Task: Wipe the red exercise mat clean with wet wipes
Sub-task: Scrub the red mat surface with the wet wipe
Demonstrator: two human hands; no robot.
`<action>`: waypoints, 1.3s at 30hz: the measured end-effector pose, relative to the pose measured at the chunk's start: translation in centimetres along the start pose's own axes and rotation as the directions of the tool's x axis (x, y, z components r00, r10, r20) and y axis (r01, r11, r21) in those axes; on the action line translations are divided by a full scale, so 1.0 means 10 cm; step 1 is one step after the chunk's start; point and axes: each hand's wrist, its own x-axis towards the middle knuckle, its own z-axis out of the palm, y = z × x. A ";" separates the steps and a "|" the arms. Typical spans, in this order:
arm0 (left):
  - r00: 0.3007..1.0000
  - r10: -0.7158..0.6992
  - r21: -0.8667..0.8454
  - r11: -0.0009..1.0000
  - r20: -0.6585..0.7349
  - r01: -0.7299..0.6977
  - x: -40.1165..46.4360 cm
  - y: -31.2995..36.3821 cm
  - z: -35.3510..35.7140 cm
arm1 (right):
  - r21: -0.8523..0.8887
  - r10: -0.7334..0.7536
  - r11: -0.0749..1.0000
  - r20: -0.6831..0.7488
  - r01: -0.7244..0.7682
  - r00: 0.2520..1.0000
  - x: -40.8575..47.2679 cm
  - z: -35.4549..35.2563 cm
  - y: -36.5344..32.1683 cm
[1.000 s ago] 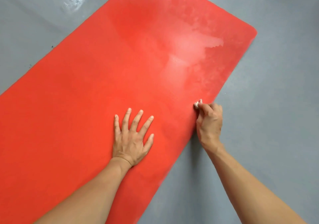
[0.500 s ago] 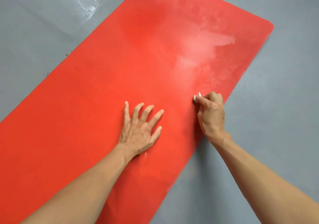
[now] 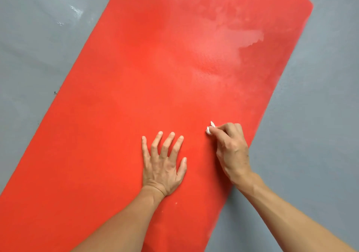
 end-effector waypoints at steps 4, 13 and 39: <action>1.000 0.024 -0.012 1.000 -0.007 -0.024 -0.01 -0.01 0.05 | 0.013 -0.148 0.989 0.180 0.148 0.972 -0.04 -0.08 0.06; 0.995 0.095 -0.032 0.995 0.042 -0.094 0.02 -0.10 0.11 | -0.031 0.182 0.983 0.061 -0.180 0.981 0.04 0.05 -0.26; 0.993 0.116 0.006 0.993 0.037 -0.117 0.07 -0.14 0.02 | -0.140 0.138 0.975 -0.217 -0.171 0.966 0.02 -0.08 0.00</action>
